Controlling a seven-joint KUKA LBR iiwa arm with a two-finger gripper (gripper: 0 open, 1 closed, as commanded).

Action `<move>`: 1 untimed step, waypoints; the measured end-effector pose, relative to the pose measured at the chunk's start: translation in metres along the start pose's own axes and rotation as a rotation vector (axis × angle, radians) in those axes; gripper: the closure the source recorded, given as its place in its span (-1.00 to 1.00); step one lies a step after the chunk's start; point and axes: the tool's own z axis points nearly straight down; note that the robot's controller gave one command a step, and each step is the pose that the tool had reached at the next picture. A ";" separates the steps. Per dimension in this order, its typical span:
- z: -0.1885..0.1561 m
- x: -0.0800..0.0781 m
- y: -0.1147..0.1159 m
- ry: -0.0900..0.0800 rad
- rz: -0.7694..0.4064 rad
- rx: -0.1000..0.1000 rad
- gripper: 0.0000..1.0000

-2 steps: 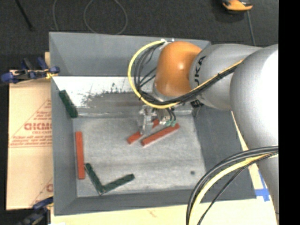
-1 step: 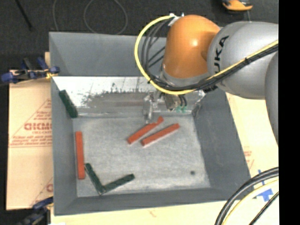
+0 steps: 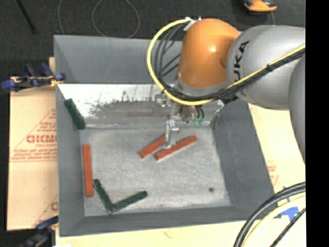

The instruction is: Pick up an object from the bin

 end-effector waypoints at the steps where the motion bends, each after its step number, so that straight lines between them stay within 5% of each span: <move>1: 0.133 0.008 -0.044 0.007 -0.167 0.000 -1.00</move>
Offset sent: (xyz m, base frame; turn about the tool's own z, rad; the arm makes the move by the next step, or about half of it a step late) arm -0.0039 -0.0420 -0.1297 -0.1700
